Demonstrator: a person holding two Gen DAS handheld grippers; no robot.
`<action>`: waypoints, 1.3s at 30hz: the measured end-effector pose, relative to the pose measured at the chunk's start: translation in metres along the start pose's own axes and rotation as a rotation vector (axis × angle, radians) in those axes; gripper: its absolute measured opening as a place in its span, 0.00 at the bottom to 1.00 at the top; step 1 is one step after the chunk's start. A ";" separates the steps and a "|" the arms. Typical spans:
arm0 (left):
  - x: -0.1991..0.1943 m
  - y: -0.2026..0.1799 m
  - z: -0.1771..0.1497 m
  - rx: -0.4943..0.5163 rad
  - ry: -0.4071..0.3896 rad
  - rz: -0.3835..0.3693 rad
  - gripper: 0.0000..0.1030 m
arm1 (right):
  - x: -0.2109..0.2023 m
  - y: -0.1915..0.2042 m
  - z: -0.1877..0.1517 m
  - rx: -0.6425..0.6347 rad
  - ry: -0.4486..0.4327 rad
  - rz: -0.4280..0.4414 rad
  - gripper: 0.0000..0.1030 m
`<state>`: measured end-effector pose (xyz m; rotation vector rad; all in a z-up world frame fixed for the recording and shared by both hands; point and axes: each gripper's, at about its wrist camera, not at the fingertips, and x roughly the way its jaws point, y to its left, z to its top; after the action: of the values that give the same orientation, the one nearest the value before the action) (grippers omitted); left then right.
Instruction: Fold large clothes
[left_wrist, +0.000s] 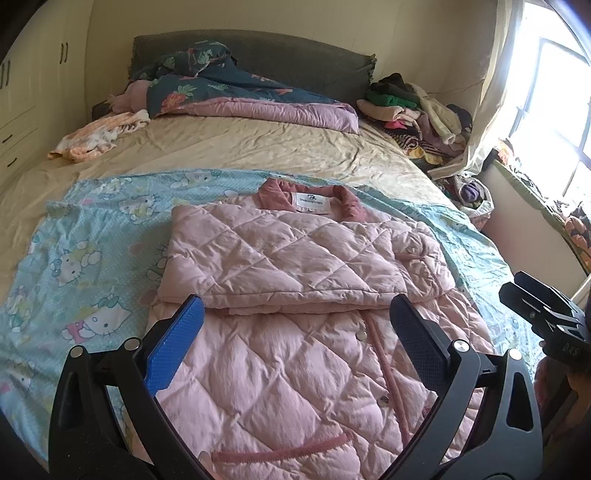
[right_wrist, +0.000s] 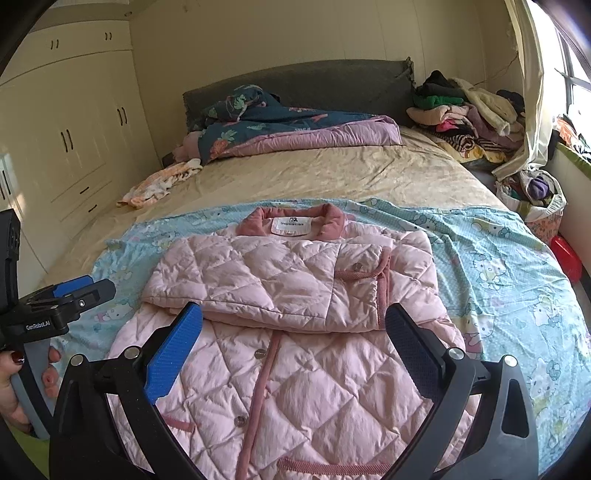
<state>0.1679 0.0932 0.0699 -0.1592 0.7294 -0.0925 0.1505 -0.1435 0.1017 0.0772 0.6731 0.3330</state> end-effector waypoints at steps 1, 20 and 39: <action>-0.002 -0.001 -0.001 0.002 -0.003 0.001 0.92 | -0.003 0.000 -0.001 -0.003 -0.004 0.002 0.96; -0.033 -0.015 -0.041 0.002 -0.041 0.013 0.92 | -0.044 -0.016 -0.033 -0.035 -0.035 0.019 0.96; -0.026 -0.011 -0.095 0.005 0.011 0.032 0.92 | -0.056 -0.048 -0.080 -0.008 0.020 -0.053 0.96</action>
<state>0.0850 0.0756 0.0194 -0.1422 0.7426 -0.0650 0.0730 -0.2104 0.0643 0.0486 0.6929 0.2855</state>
